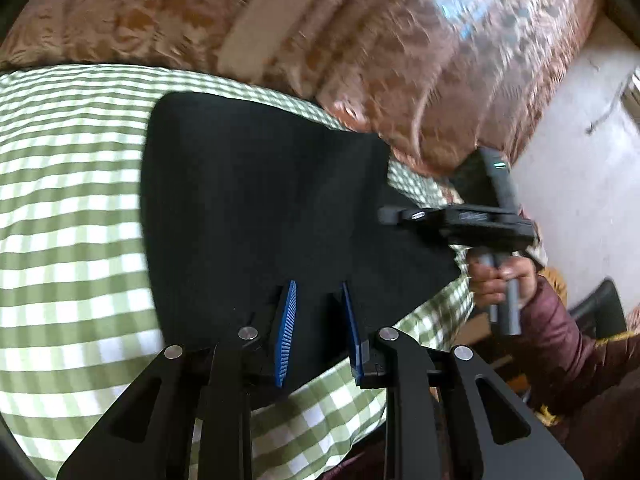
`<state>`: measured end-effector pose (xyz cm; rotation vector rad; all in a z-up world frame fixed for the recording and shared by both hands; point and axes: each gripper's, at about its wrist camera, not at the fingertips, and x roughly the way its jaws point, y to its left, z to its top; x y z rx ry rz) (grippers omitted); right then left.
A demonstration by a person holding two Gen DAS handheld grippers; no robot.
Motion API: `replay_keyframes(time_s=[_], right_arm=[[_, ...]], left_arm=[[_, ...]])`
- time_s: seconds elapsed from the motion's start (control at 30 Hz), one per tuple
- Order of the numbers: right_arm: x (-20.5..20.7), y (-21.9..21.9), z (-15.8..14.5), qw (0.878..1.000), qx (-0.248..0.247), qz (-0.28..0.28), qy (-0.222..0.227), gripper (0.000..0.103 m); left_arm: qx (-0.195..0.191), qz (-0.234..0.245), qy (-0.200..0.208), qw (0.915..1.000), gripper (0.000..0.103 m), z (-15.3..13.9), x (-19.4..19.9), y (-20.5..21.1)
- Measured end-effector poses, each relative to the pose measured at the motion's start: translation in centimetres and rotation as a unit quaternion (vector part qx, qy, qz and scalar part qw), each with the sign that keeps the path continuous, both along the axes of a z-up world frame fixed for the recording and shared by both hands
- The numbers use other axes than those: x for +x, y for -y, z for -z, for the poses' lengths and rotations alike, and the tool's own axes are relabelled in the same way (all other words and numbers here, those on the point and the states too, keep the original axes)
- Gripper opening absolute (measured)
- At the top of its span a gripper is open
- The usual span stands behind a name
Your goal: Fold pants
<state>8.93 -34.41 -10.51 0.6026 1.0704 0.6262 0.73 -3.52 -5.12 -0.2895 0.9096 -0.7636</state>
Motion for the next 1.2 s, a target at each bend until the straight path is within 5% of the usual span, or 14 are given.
replay_keyframes(time_s=[0.07,0.23,0.47,0.7,0.77,0.83,1.07,1.2], right_arm=[[-0.2,1.1,0.4,0.999,0.041,0.021,0.000,0.016],[-2.4,2.9,-2.4,0.997,0.039,0.056,0.026,0.045],[-8.1,3.4,-5.7,0.998,0.023,0.048,0.036,0.043],[-9.2,2.2,-2.9,0.997,0.018,0.072,-0.008,0.043],[-8.9,2.1,-2.8,0.997,0.008,0.080,0.002,0.035],[-8.5,1.6,-2.8,0.997,-0.018,0.078,0.006,0.008],[-11.3,1.9,-6.2,0.996,-0.042,0.048,0.063,0.006],[-10.8,2.1,-1.7,0.994,-0.095,0.051,0.015,0.005]], left_arm=[[0.013,0.001,0.002,0.9999,0.021,0.2,-0.1,0.4],[0.000,-0.003,-0.002,1.0000,0.021,-0.2,0.1,-0.1],[-0.027,-0.021,0.010,0.9994,0.021,-1.5,-0.2,-1.0],[-0.029,-0.046,0.031,0.9980,0.021,-2.8,0.1,-2.1],[-0.027,-0.049,0.034,0.9978,0.021,-3.0,0.2,-2.2],[-0.024,-0.052,0.040,0.9975,0.021,-3.3,0.2,-2.3],[-0.033,-0.042,0.055,0.9970,0.021,-4.3,-0.7,-2.5],[-0.003,-0.025,0.020,0.9995,0.021,-2.0,-0.5,-1.5]])
